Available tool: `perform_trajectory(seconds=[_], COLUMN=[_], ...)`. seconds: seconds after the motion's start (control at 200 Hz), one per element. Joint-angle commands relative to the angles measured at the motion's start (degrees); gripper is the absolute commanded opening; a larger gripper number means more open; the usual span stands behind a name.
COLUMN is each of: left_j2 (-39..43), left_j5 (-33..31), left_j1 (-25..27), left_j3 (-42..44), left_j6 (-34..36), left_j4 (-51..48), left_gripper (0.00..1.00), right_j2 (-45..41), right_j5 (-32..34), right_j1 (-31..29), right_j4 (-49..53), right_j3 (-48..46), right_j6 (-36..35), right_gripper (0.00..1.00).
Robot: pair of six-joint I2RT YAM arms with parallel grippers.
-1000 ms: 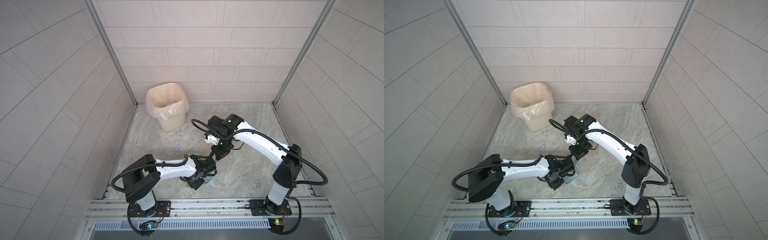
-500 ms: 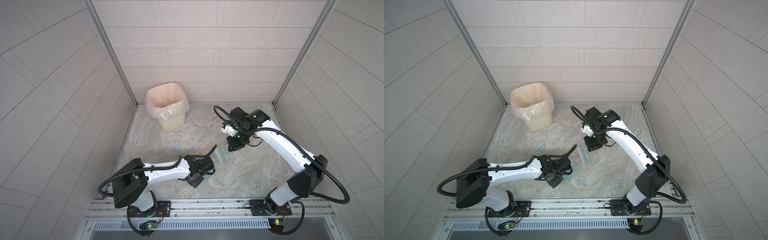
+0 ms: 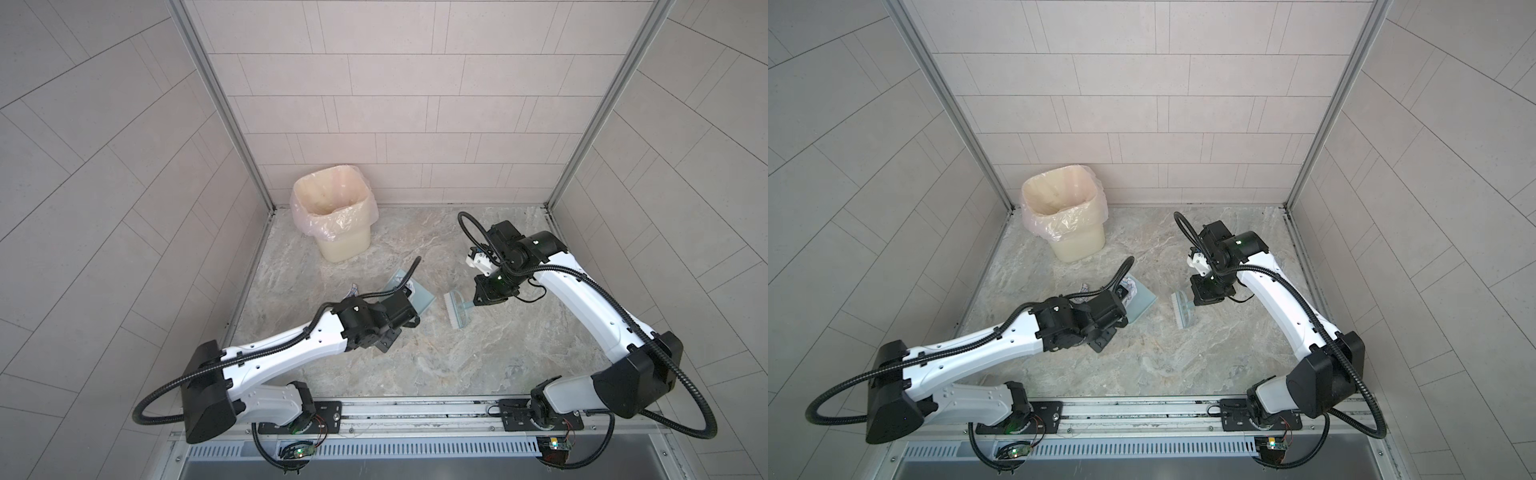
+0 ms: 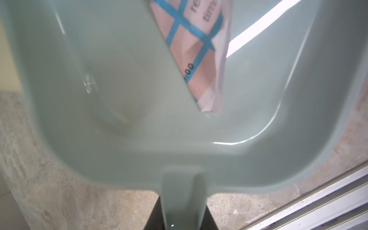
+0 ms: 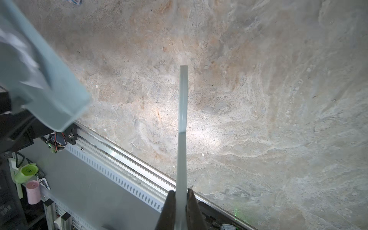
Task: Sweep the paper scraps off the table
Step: 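Carry the dustpan to the bin with left gripper while right brush withdraws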
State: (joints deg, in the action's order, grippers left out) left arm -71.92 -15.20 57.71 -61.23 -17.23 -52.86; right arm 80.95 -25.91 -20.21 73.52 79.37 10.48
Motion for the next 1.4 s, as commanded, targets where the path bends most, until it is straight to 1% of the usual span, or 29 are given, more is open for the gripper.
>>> perform_trajectory(seconds=[0.0,0.115,0.225,0.36,0.53,0.756,0.911,1.056,1.141,1.251,1.396], left_j2=[2.37,4.24,4.73,3.59,3.15,0.75,-2.34,-6.01,-9.18,-14.32,-22.17], left_j5=[-3.05,-4.94,-3.8,-4.4,-1.99,-0.27,-0.24,-2.35,-4.26,-8.11,-11.6], left_j1=[-2.89,-5.48,-10.47,-15.82,-26.15,-39.58,-46.25,-51.27,-53.22,-54.08,-54.37], left_j3=[-5.4,-10.36,-15.83,-22.49,-27.14,-31.54,-35.01,-37.11,-39.64,-44.47,-54.31], left_j6=[-0.97,-0.5,-0.22,1.23,4.37,10.95,14.73,18.15,20.36,23.22,26.46], left_j4=[-8.29,-12.36,-16.77,-22.46,-25.33,-26.28,-25.27,-22.63,-21.98,-21.87,-22.98], left_gripper=[0.0,0.0,0.0,0.0,0.0,0.0,0.0,0.0,0.0,0.0,0.0], right_j2=[-1.3,-0.75,-0.06,1.02,1.63,1.16,0.28,-0.7,-0.9,-1.18,-0.67], right_j5=[-1.91,-3.06,-4.0,-4.72,-4.96,-5.12,-5.11,-5.32,-5.81,-6.24,-6.79], right_j1=[1.22,2.22,2.87,3.33,3.6,4.21,4.47,4.91,5.02,5.17,5.25], right_j4=[-0.92,-1.12,-1.27,-1.27,-0.79,-0.57,-0.61,-1.05,-1.23,-1.53,-1.15], right_j3=[-0.87,-1.15,-1.15,-0.55,0.84,0.46,-0.24,-1.81,-2.53,-3.14,-2.94], right_j6=[-1.92,-3.08,-3.93,-4.83,-5.54,-5.91,-5.91,-5.91,-6.04,-6.12,-6.47], right_gripper=[0.0,0.0,0.0,0.0,0.0,0.0,0.0,0.0,0.0,0.0,0.0])
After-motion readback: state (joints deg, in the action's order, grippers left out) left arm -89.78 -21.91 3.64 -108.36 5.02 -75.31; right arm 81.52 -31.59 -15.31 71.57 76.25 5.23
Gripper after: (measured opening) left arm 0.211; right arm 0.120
